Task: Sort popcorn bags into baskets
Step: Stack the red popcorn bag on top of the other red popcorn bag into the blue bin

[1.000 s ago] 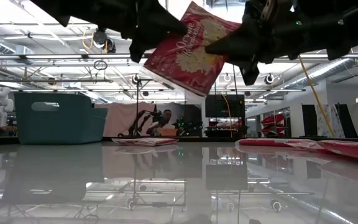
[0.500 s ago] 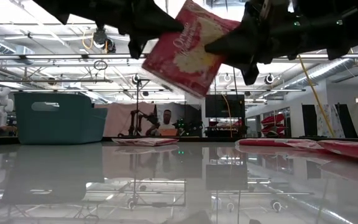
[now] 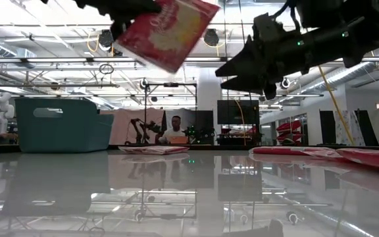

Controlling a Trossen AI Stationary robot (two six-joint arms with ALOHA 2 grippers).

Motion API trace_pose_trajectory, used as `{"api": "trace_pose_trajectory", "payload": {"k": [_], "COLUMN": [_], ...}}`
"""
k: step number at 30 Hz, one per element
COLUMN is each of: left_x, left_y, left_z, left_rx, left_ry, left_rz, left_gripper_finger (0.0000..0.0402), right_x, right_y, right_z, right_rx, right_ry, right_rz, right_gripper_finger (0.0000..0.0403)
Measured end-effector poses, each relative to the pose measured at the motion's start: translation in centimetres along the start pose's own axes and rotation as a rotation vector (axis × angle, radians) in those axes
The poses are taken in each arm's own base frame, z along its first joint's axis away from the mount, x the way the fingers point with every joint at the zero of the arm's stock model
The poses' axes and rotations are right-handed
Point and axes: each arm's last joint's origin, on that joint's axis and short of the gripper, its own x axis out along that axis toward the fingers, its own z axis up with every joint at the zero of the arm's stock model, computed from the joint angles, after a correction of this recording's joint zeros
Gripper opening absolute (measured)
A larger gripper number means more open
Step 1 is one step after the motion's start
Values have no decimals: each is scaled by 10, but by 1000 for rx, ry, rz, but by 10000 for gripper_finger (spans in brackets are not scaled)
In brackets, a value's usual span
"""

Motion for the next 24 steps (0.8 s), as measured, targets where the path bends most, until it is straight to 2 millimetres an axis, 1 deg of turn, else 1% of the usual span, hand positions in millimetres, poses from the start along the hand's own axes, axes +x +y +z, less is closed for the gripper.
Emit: {"api": "trace_pose_trajectory", "payload": {"k": [5, 9, 15, 19, 24], "left_x": [-35, -62, -101, -118, -128], "left_y": [12, 25, 45, 60, 80], "left_z": [13, 17, 16, 16, 14], "left_rx": [-40, -75, -131, -150, -185], "left_ry": [-38, -47, -63, -83, -71], "left_rz": [105, 227, 435, 598, 760], "left_gripper_finger": [13, 13, 13, 13, 13], "right_x": [0, -1, -2, -2, -2], "right_y": [-1, 0, 4, 4, 4], "right_z": [-3, -4, -6, -6, -6], "right_rx": [-13, -16, -26, -23, -22], "right_ry": [30, 36, 41, 43, 45], "right_rz": [-12, -1, 15, 14, 15], "right_gripper_finger": [216, 216, 216, 216, 216]}}
